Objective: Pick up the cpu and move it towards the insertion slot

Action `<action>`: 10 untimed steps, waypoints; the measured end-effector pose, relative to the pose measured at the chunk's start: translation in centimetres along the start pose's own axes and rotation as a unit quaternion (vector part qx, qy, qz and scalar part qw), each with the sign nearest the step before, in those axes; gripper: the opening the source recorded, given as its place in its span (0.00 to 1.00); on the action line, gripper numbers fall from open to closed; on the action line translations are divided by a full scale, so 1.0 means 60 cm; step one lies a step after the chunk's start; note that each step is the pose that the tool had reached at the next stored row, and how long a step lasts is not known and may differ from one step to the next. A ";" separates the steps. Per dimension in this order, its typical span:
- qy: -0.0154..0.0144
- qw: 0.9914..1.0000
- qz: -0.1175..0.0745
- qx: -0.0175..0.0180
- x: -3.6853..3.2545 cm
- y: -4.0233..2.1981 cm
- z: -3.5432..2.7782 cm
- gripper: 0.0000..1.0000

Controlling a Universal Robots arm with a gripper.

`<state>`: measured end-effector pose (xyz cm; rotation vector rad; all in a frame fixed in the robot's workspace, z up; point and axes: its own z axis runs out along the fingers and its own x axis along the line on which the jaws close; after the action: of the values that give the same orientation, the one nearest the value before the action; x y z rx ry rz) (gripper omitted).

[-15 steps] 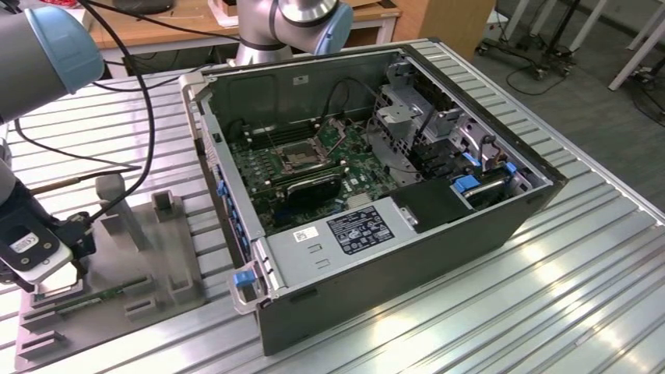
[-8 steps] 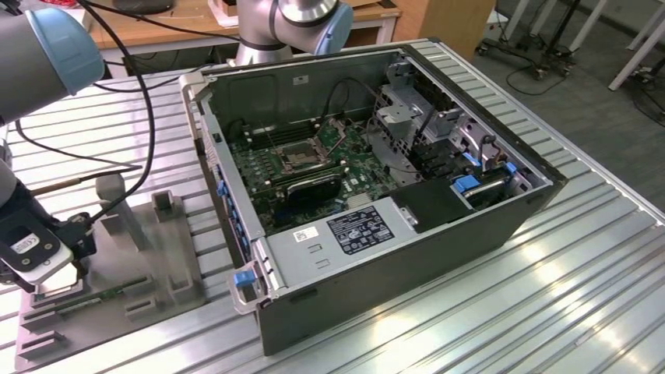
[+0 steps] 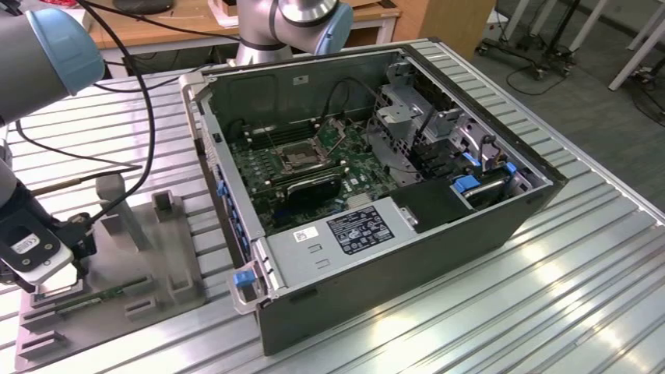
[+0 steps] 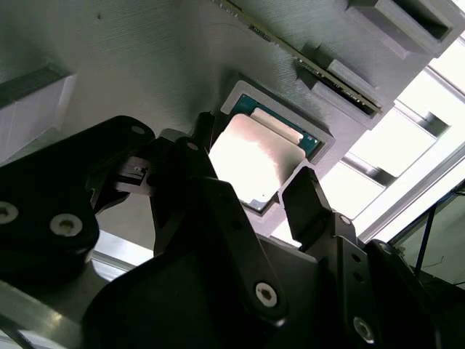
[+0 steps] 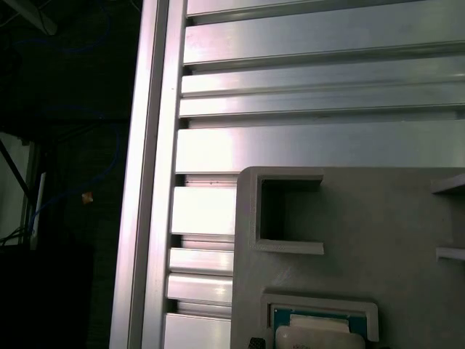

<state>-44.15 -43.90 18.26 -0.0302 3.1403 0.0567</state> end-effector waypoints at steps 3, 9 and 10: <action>0.000 1.000 0.000 0.000 0.000 0.000 0.000 0.64; 0.000 1.000 0.000 0.000 0.000 0.000 0.001 0.57; 0.000 1.000 0.000 0.000 0.000 0.000 0.001 0.55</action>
<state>-44.16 -43.90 18.22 -0.0302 3.1405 0.0565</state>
